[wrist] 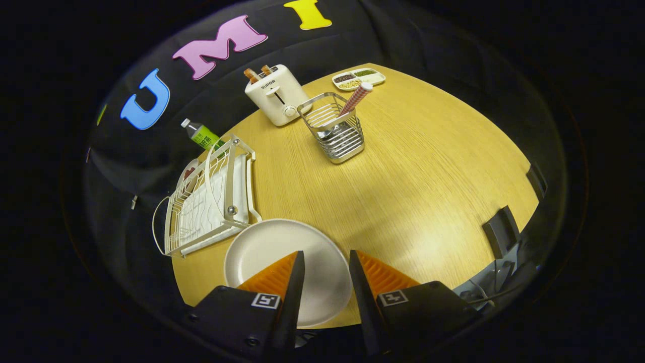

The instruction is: Take the plate from the dish rack, then take the spoon from the basket and place it into the plate.

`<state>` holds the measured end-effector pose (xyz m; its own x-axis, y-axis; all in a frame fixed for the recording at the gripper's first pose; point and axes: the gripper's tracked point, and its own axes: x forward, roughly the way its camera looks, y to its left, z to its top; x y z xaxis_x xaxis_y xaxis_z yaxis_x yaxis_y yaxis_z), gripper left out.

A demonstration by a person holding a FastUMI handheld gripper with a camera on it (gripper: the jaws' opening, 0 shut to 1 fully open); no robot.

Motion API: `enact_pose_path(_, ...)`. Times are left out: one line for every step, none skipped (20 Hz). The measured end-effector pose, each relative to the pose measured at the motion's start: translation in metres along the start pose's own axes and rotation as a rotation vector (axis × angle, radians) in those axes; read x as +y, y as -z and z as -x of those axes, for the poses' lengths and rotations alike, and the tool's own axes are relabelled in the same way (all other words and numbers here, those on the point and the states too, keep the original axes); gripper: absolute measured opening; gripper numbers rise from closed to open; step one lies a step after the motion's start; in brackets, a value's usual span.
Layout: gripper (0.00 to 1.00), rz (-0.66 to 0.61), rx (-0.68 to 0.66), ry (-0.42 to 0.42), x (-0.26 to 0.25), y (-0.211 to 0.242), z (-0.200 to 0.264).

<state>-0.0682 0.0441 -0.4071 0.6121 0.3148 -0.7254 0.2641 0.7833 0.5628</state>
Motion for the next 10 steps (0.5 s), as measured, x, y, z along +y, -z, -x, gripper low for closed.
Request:
enact_pose_path(0.62, 0.021, -0.009, -0.004, 0.000, -0.003, 0.001)
enact_pose_path(0.67, 0.046, -0.018, -0.006, 0.001, -0.004, 0.003)
enact_pose_path(0.82, 0.075, -0.025, -0.010, 0.002, -0.005, 0.006)
enact_pose_path(0.89, 0.107, -0.031, -0.011, 0.002, -0.006, 0.009)
enact_pose_path(0.97, 0.134, -0.035, -0.012, 0.004, -0.007, 0.010)
enact_pose_path(0.97, 0.164, -0.042, -0.015, 0.006, -0.009, 0.014)
enact_pose_path(0.98, 0.193, -0.051, -0.020, 0.008, -0.011, 0.018)
enact_pose_path(0.99, 0.222, -0.059, -0.024, 0.011, -0.013, 0.022)
enact_pose_path(0.99, 0.250, -0.068, -0.028, 0.013, -0.016, 0.026)
enact_pose_path(0.99, 0.279, -0.077, -0.037, 0.017, -0.018, 0.030)
